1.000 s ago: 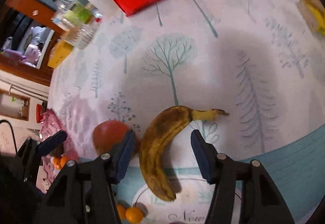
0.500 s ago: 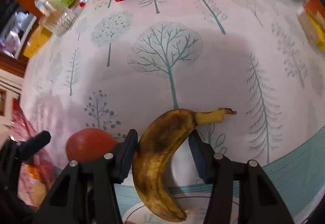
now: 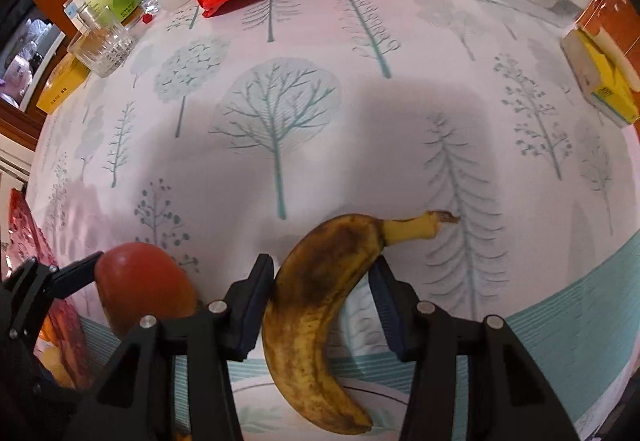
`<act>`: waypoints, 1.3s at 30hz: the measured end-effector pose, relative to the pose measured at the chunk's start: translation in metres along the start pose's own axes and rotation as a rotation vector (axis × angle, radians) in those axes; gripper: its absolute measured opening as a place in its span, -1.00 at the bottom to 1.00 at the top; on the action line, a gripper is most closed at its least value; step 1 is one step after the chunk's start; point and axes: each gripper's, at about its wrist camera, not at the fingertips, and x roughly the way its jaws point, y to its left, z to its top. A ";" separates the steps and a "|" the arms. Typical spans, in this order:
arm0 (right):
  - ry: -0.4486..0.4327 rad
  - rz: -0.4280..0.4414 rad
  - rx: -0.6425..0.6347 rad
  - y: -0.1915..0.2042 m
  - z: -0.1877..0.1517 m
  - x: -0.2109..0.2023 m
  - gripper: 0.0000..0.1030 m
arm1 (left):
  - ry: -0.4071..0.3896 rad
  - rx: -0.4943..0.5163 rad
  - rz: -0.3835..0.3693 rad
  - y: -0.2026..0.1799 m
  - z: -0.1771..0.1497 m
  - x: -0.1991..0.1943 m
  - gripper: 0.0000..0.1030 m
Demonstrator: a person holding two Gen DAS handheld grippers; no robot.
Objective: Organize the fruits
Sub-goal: 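Close the right gripper on the banana while the left gripper grasps the red apple, then lift and carry the banana and red apple over the pink bowl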
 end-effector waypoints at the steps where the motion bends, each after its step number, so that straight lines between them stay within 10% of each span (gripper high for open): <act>1: 0.001 -0.006 -0.004 0.000 0.000 0.001 -0.04 | 0.002 -0.005 0.004 0.000 0.000 0.002 0.35; 18: 0.000 -0.031 -0.037 0.010 -0.006 0.008 -0.08 | -0.048 -0.046 0.041 -0.009 -0.004 -0.004 0.33; 39: -0.243 0.135 0.069 0.007 -0.071 -0.113 -0.30 | -0.232 -0.193 0.063 0.014 -0.076 -0.130 0.33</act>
